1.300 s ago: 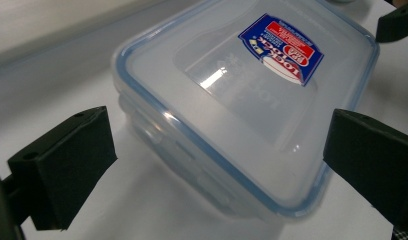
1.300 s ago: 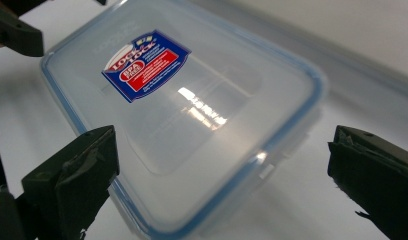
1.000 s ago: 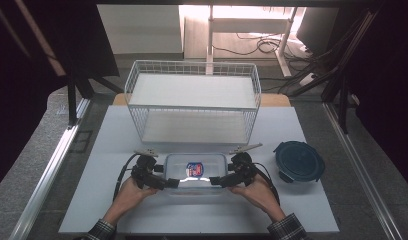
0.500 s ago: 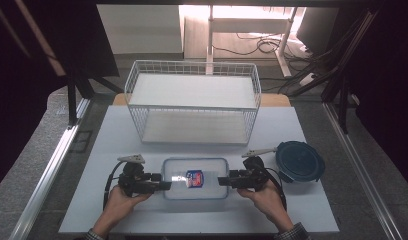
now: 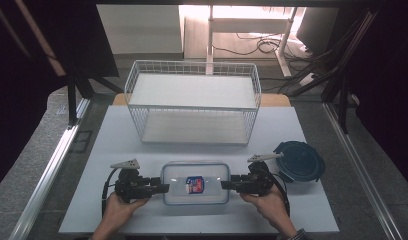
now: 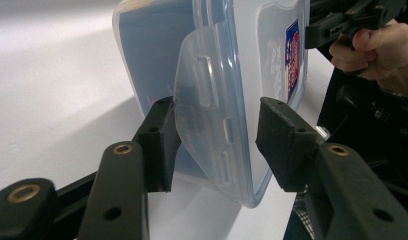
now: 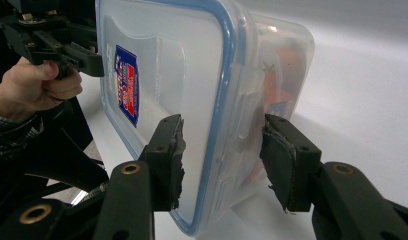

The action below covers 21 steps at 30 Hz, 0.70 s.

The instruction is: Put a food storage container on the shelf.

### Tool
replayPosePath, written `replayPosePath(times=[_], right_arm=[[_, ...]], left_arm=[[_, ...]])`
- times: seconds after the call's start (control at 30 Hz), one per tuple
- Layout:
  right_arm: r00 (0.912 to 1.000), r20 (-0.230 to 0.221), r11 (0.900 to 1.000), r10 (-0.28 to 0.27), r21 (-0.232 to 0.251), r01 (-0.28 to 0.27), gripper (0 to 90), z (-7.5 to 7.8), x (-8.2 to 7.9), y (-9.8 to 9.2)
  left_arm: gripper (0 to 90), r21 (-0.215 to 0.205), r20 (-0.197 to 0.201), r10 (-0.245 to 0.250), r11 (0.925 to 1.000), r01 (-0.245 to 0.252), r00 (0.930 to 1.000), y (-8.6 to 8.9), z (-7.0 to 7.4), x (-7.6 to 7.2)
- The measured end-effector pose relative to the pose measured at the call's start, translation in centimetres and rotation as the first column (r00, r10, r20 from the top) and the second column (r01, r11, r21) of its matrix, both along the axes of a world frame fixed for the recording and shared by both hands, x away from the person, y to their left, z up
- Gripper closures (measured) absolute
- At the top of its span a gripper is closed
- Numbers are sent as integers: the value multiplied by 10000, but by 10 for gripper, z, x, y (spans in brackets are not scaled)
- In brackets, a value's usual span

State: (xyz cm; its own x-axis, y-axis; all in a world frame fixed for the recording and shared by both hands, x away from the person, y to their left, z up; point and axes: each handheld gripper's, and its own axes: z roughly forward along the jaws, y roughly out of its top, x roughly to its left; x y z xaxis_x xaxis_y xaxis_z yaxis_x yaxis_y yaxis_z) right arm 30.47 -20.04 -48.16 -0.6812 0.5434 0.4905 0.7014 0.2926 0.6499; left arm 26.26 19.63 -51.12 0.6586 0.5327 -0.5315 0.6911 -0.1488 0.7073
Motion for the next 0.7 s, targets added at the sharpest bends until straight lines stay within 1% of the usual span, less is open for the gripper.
replayPosePath(times=[0.1, 0.17, 0.27, 0.3, 0.33, 0.37, 0.47, 0.5, 0.57, 0.6, 0.67, 0.7], right_arm=[[9999, -76, 9999, -94, 46, 94, 519, 0, 0, 0], [9998, -113, 9999, -137, 31, 137, 529, 0, -1, 0], [9996, 203, 9998, -177, -98, 179, 530, 3, -4, 2], [9991, 365, 9997, -206, -129, 211, 529, 4, -5, 2], [9987, 459, 9996, -229, -163, 237, 530, 5, -5, 3], [9981, 544, 9996, -283, -60, 287, 533, 8, -5, 2], [9969, 725, 9995, -296, 132, 287, 535, 16, -3, 1], [9969, 725, 9995, -296, 132, 287, 535, 16, -3, 1], [9956, 892, 9995, -278, 173, 264, 535, 21, 0, 1], [9956, 892, 9995, -278, 173, 264, 535, 21, 0, 1], [9948, 971, 9994, -303, 221, 283, 535, 26, 4, 2], [9948, 971, 9994, -303, 221, 283, 535, 26, 4, 2]], left_arm=[[516, -103, -83, 129, 9999, -130, 9999, 0, 0, 0], [513, 3, -145, 252, 9997, -252, 9996, -2, 1, 1], [514, 98, -170, 340, 9994, -339, 9993, -3, 2, 1], [514, 211, -97, 359, 9991, -357, 9993, -4, 3, 1], [514, 108, -103, 348, 9993, -346, 9993, -3, 5, 2], [514, 80, -20, 345, 9994, -345, 9994, -3, 7, 3], [514, 114, 205, 354, 9993, -357, 9992, -3, 16, 5], [514, 114, 205, 354, 9993, -357, 9992, -3, 16, 5], [514, 198, 283, 324, 9993, -330, 9991, -3, 21, 8], [514, 198, 283, 324, 9993, -330, 9991, -3, 21, 8], [514, 214, 344, 336, 9992, -343, 9988, -2, 28, 13], [515, 214, 344, 336, 9992, -343, 9988, -2, 28, 13]])
